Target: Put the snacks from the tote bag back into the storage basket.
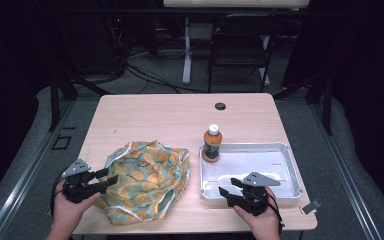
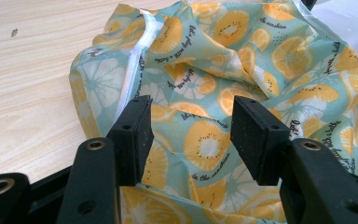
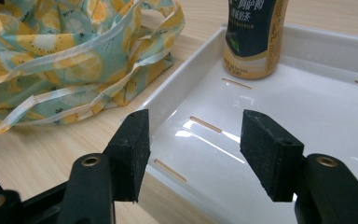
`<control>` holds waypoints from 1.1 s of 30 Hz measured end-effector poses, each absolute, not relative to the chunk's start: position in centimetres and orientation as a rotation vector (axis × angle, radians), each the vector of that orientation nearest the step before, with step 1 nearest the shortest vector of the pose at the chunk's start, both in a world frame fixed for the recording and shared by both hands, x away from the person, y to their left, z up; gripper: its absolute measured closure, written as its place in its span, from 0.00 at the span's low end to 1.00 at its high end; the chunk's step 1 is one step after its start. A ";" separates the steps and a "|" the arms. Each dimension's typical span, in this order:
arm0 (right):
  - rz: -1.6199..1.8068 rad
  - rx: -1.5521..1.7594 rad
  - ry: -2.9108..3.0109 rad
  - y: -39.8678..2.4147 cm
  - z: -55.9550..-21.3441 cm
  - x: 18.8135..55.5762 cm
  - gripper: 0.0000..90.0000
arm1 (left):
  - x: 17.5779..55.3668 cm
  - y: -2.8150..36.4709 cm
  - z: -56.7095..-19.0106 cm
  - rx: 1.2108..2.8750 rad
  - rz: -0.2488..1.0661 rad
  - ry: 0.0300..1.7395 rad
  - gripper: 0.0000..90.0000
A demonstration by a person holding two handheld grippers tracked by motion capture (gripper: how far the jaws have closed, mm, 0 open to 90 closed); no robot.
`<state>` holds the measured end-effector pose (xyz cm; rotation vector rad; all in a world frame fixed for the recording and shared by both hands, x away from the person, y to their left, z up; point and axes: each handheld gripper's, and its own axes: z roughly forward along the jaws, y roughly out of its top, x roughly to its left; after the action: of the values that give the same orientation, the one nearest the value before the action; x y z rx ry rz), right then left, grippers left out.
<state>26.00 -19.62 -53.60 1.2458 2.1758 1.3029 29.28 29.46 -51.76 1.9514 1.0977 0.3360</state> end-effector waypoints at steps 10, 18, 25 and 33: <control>1.284 1.229 2.152 -19.4 -53.8 25.9 0.48 | 29.3 29.3 -51.9 1.955 0.340 1.094 0.54; 1.281 1.230 2.150 -19.2 -54.0 25.8 0.49 | 29.3 29.2 -51.9 1.955 0.335 1.097 0.53; 1.285 1.238 2.152 -19.2 -54.2 26.0 0.48 | 29.4 29.2 -52.0 1.960 0.335 1.098 0.53; 1.288 1.244 2.139 -19.3 -54.2 26.0 0.48 | 29.3 29.2 -52.1 1.961 0.337 1.099 0.53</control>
<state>25.97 -19.25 -54.24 1.2439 2.1393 1.2884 29.34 29.20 -52.06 1.9611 1.0986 0.3365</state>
